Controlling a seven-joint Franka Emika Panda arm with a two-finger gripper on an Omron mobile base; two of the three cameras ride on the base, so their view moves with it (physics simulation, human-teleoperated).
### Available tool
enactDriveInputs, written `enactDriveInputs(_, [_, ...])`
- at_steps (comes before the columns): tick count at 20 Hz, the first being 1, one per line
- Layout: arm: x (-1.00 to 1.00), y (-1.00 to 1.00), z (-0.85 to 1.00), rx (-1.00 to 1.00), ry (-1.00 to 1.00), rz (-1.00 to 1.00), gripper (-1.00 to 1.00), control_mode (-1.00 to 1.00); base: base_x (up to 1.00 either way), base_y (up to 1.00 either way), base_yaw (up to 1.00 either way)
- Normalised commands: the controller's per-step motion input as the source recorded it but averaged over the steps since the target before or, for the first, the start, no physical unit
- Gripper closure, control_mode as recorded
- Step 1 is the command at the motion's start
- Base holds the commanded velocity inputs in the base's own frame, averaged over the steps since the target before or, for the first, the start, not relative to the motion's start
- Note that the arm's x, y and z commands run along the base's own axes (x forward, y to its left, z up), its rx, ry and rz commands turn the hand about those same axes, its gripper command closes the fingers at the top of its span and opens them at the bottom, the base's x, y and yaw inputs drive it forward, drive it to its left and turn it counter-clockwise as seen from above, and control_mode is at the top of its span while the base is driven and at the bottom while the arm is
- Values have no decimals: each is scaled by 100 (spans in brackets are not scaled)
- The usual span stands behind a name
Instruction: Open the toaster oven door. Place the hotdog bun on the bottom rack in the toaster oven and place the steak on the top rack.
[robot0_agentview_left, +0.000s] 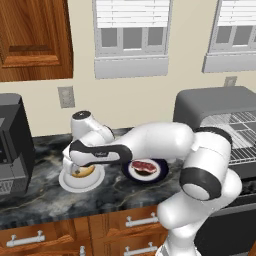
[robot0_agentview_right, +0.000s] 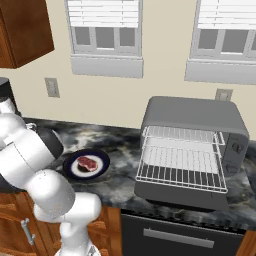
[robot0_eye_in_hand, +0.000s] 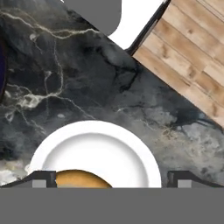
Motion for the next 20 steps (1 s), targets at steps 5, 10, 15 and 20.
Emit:
enactDriveInputs(5, [17,26,-45,-19,0,14,-100,-100,0,0,0])
enactDriveInputs(10, [56,0,-34,-11,0,15,-100,-100,0,0,0])
enactDriveInputs(15, [59,10,-24,-3,0,13,-100,-100,0,0,0])
enactDriveInputs(20, [14,9,-30,0,0,4,-100,-100,0,0,0])
